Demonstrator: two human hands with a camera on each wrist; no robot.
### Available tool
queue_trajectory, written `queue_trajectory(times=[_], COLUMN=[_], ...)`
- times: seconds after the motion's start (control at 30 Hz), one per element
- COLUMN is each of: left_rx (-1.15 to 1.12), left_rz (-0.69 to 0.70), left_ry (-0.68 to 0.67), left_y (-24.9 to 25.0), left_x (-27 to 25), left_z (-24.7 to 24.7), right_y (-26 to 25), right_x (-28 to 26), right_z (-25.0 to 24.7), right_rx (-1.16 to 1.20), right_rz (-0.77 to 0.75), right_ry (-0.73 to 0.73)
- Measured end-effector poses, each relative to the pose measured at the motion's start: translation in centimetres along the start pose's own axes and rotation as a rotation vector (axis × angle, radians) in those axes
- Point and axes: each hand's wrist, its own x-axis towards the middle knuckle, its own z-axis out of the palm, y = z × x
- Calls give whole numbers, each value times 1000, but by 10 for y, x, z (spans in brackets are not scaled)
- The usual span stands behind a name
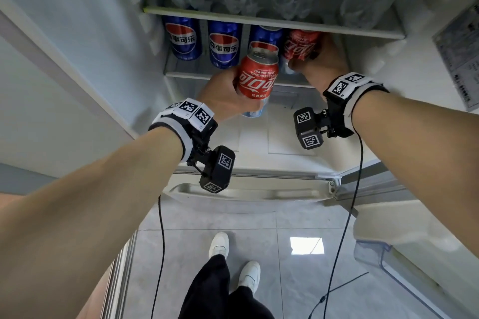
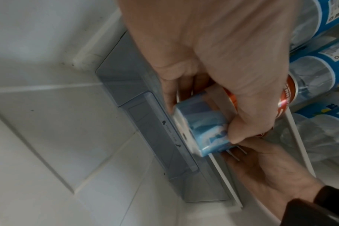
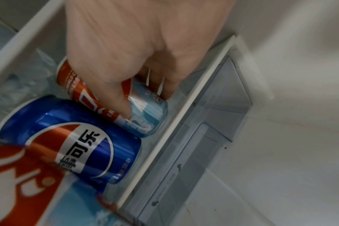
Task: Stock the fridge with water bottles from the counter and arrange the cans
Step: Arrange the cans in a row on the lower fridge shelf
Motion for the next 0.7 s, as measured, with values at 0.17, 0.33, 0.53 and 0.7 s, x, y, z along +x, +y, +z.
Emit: queue_trajectory(times=[0.17,0.33,0.53,0.7], left_rx=[15,28,35,24], left_rz=[-13,-34,-23,-4], left_ry=[53,58,47,45], left_y=[3,8,9,6], left_x=[4,3,3,3], left_z=[-5,-9,-8,-5], right_y=[-1,3,1,-3], right_x=[3,9,14,10], right_z=[5,6,8,11], right_rx=[44,46,7,18], right_rz=[-7,-3,7,-56], right_ry=[-32,-68,-86,39])
